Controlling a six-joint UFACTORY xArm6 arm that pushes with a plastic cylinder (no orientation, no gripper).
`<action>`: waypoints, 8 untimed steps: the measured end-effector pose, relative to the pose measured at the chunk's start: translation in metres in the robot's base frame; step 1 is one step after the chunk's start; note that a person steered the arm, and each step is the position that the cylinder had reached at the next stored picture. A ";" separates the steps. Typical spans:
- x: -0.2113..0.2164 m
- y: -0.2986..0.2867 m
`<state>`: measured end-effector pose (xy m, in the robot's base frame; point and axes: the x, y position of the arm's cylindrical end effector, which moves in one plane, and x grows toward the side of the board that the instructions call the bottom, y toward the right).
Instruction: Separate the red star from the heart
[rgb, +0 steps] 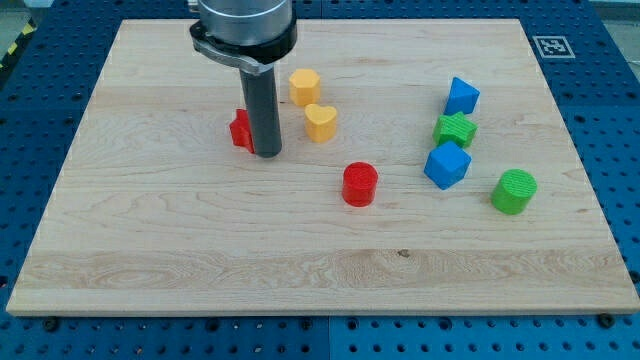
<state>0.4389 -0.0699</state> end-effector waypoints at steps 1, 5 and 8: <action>0.000 -0.003; -0.036 0.053; -0.001 0.069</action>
